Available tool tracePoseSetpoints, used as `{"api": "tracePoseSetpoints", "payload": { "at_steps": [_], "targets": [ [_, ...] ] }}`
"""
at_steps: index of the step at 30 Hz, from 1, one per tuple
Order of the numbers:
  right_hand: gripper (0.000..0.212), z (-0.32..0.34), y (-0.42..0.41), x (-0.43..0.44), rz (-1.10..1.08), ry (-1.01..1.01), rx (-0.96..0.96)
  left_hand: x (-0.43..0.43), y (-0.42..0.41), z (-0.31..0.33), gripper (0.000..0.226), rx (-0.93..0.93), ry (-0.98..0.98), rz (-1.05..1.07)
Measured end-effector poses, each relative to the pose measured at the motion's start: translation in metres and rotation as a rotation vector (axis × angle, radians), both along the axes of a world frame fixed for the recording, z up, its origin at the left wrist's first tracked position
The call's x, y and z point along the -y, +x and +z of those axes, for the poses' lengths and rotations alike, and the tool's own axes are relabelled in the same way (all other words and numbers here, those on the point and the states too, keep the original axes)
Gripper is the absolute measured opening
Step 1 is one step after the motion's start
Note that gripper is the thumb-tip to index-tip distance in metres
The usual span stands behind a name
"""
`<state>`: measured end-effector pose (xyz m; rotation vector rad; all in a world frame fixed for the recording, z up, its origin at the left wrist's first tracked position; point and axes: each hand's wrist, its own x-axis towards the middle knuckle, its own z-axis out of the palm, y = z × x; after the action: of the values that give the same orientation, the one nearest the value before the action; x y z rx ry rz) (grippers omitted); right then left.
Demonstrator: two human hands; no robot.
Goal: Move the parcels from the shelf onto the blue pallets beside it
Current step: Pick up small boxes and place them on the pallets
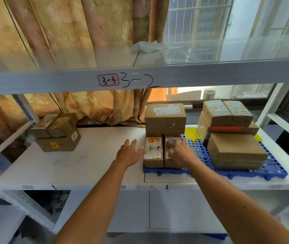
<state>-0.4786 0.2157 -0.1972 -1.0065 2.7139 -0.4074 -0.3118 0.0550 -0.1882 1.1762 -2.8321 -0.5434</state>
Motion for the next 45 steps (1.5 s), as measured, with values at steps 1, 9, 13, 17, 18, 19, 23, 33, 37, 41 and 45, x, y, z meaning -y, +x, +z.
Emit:
{"api": "tracePoseSetpoints", "payload": {
  "at_steps": [1, 9, 13, 17, 18, 19, 23, 33, 37, 41, 45],
  "targets": [
    [0.052, 0.002, 0.002, -0.002, -0.01, -0.015, -0.02, 0.0, 0.001, 0.001, 0.063, -0.002, 0.001, -0.009],
    [0.057, 0.013, 0.015, -0.04, -0.078, 0.017, -0.07, -0.014, -0.003, 0.007, 0.056, -0.026, 0.018, -0.125],
    [0.051, 0.024, 0.018, -0.068, -0.084, 0.071, -0.081, -0.028, -0.011, 0.019, 0.05, -0.066, 0.022, -0.172],
    [0.047, 0.044, 0.022, -0.092, -0.055, 0.082, -0.116, -0.039, -0.011, 0.028, 0.069, -0.03, -0.032, -0.213],
    [0.046, 0.05, 0.023, -0.097, -0.04, 0.091, -0.133, -0.04, -0.012, 0.03, 0.078, -0.002, -0.054, -0.218],
    [0.044, 0.056, 0.024, -0.102, -0.028, 0.097, -0.151, -0.043, -0.014, 0.033, 0.078, -0.006, -0.06, -0.205],
    [0.04, 0.08, 0.021, -0.125, 0.022, 0.153, -0.197, -0.079, -0.018, 0.059, 0.065, -0.041, -0.082, -0.155],
    [0.036, 0.136, 0.049, -0.15, 0.205, 0.174, -0.358, -0.126, 0.016, 0.106, 0.068, -0.029, -0.138, -0.074],
    [0.035, 0.148, 0.069, -0.156, 0.278, 0.138, -0.355, -0.135, 0.059, 0.125, 0.067, -0.016, -0.168, -0.007],
    [0.039, 0.161, 0.106, -0.132, 0.42, 0.065, -0.369, -0.132, 0.126, 0.148, 0.068, -0.033, -0.182, 0.136],
    [0.04, 0.171, 0.153, -0.106, 0.529, 0.06, -0.421, -0.126, 0.194, 0.164, 0.071, -0.028, -0.158, 0.247]
  ]
}}
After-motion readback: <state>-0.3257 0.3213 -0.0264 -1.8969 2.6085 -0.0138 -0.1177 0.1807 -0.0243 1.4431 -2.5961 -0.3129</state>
